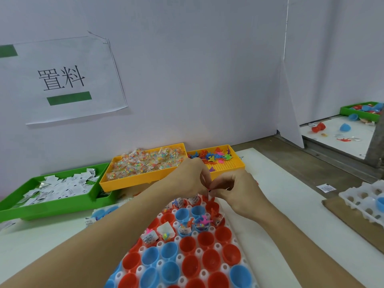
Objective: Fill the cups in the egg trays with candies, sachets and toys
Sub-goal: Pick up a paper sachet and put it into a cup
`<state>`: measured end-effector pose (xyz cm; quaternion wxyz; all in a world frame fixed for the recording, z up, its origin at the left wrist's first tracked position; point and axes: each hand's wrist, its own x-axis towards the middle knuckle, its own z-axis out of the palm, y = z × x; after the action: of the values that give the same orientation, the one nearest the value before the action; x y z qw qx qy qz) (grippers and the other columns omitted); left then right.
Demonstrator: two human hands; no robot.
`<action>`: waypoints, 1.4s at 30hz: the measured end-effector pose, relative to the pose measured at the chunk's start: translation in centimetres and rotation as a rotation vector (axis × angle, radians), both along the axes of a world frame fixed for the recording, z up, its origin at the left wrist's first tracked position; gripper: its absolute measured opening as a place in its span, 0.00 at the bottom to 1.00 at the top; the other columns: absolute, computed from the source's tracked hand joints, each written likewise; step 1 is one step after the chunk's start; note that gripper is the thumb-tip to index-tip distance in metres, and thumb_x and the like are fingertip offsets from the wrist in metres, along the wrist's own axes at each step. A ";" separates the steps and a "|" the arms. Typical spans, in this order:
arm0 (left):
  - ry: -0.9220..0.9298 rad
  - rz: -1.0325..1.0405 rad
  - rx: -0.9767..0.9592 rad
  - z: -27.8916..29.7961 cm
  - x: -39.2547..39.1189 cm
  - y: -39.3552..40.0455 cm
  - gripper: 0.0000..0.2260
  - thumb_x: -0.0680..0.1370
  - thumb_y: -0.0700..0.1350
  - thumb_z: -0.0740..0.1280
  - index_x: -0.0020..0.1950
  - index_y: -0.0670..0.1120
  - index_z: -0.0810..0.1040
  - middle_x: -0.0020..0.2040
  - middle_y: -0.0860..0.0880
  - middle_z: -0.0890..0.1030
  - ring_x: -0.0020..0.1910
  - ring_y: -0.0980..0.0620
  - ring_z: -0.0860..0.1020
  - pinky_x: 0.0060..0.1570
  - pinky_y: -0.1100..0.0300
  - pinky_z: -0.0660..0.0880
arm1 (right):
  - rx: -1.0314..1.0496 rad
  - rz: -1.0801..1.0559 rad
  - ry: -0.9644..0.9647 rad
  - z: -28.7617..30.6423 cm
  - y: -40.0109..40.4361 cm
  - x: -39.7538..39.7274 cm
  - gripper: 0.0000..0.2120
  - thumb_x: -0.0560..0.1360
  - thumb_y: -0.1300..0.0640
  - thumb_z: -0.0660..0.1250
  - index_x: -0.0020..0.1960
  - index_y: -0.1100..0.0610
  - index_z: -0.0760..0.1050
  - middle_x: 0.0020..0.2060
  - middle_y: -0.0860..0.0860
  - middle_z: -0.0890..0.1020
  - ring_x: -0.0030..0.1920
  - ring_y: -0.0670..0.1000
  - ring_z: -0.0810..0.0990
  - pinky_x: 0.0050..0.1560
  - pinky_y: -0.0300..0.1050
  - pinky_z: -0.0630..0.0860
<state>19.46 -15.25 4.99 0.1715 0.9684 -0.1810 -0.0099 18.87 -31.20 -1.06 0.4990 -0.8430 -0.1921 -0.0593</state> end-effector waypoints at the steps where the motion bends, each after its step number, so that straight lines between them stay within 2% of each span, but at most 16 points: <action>1: 0.000 -0.002 0.001 0.0 0.0 0.0 0.08 0.74 0.38 0.75 0.52 0.43 0.86 0.46 0.48 0.86 0.43 0.55 0.83 0.48 0.58 0.82 | -0.001 -0.011 -0.005 -0.1 0.1 0.0 0.07 0.73 0.62 0.75 0.47 0.51 0.86 0.41 0.42 0.84 0.42 0.41 0.81 0.41 0.27 0.75; 5: 0.008 -0.023 0.006 0.5 -0.1 0.3 0.08 0.74 0.38 0.73 0.52 0.44 0.87 0.46 0.48 0.86 0.42 0.55 0.82 0.48 0.59 0.81 | -0.010 -0.053 -0.021 -0.2 0.3 0.0 0.06 0.72 0.61 0.76 0.45 0.51 0.84 0.40 0.43 0.84 0.41 0.41 0.80 0.37 0.27 0.73; 9: 0.068 -0.041 0.029 1.1 -0.4 0.4 0.12 0.73 0.35 0.71 0.55 0.44 0.85 0.47 0.48 0.86 0.45 0.54 0.83 0.51 0.55 0.82 | -0.055 -0.072 -0.047 -0.1 0.5 -0.2 0.09 0.71 0.59 0.78 0.40 0.47 0.80 0.37 0.42 0.82 0.38 0.40 0.80 0.36 0.26 0.72; 12: 0.080 -0.052 0.033 1.3 -0.5 0.3 0.10 0.73 0.40 0.74 0.54 0.44 0.85 0.48 0.49 0.86 0.46 0.55 0.83 0.52 0.56 0.82 | -0.071 -0.079 -0.054 -0.1 0.4 -0.1 0.10 0.70 0.59 0.78 0.38 0.47 0.80 0.35 0.39 0.81 0.38 0.40 0.80 0.36 0.25 0.72; 14: 0.042 -0.041 0.028 1.2 -0.6 0.0 0.10 0.73 0.45 0.76 0.52 0.43 0.86 0.46 0.50 0.85 0.44 0.55 0.83 0.50 0.58 0.82 | -0.080 -0.089 -0.059 -0.1 0.3 0.0 0.08 0.71 0.60 0.78 0.40 0.48 0.82 0.34 0.37 0.80 0.37 0.38 0.80 0.35 0.23 0.72; 17: -0.004 -0.003 0.021 0.8 -0.6 -0.4 0.08 0.72 0.45 0.77 0.49 0.44 0.86 0.44 0.50 0.85 0.42 0.55 0.82 0.47 0.60 0.82 | -0.087 -0.087 -0.063 0.0 0.3 0.1 0.03 0.72 0.59 0.77 0.45 0.53 0.86 0.33 0.36 0.80 0.36 0.37 0.80 0.35 0.24 0.72; 21: -0.005 0.009 0.022 0.7 -0.6 -0.4 0.04 0.73 0.41 0.76 0.47 0.44 0.86 0.42 0.50 0.85 0.40 0.57 0.82 0.46 0.61 0.82 | -0.072 -0.074 -0.045 0.1 -0.2 0.2 0.05 0.74 0.63 0.74 0.47 0.55 0.87 0.34 0.39 0.81 0.37 0.40 0.82 0.41 0.30 0.77; 27: -0.031 0.023 0.038 0.2 -0.9 -0.5 0.04 0.74 0.37 0.74 0.47 0.43 0.85 0.44 0.48 0.84 0.42 0.54 0.82 0.47 0.56 0.83 | -0.024 -0.085 -0.060 0.3 -0.8 0.4 0.07 0.75 0.64 0.72 0.46 0.54 0.87 0.33 0.40 0.83 0.36 0.39 0.82 0.42 0.32 0.78; 29: -0.043 0.021 0.053 0.1 -1.1 -0.7 0.05 0.74 0.37 0.74 0.48 0.43 0.84 0.45 0.47 0.84 0.43 0.52 0.82 0.51 0.54 0.82 | 0.002 -0.108 -0.069 0.3 -1.0 0.5 0.06 0.75 0.63 0.73 0.46 0.54 0.86 0.33 0.42 0.83 0.36 0.40 0.82 0.42 0.33 0.78; 31: -0.067 0.019 0.084 0.0 -1.4 -1.0 0.06 0.74 0.37 0.73 0.49 0.45 0.82 0.44 0.49 0.83 0.44 0.52 0.81 0.61 0.53 0.76 | 0.028 -0.126 -0.075 0.3 -1.2 0.6 0.05 0.75 0.63 0.73 0.46 0.54 0.86 0.34 0.43 0.84 0.36 0.40 0.82 0.41 0.30 0.77; 33: -0.071 0.018 0.095 0.1 -1.6 -1.1 0.07 0.74 0.38 0.73 0.50 0.46 0.80 0.43 0.50 0.82 0.44 0.53 0.80 0.65 0.52 0.72 | 0.042 -0.139 -0.075 0.2 -1.4 0.7 0.05 0.75 0.63 0.73 0.46 0.53 0.86 0.35 0.43 0.84 0.37 0.40 0.82 0.39 0.28 0.77; 38: -0.018 0.007 0.068 1.0 -2.0 -0.9 0.12 0.73 0.41 0.75 0.55 0.46 0.79 0.43 0.50 0.81 0.42 0.53 0.80 0.51 0.55 0.81 | 0.051 -0.198 -0.066 0.1 -1.6 1.0 0.06 0.77 0.62 0.71 0.47 0.52 0.84 0.37 0.43 0.83 0.37 0.43 0.83 0.36 0.28 0.74; 42: -0.056 0.015 0.057 2.2 -2.5 -0.1 0.14 0.72 0.45 0.76 0.55 0.49 0.79 0.46 0.51 0.80 0.43 0.54 0.78 0.42 0.62 0.77 | 0.079 -0.236 -0.067 -0.2 -1.8 1.2 0.08 0.78 0.61 0.69 0.48 0.49 0.81 0.42 0.46 0.83 0.41 0.46 0.83 0.37 0.31 0.73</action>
<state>16.96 -15.35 7.17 0.1389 0.9741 -0.1782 0.0134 20.12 -33.00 -1.24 0.5146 -0.8370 -0.1059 -0.1530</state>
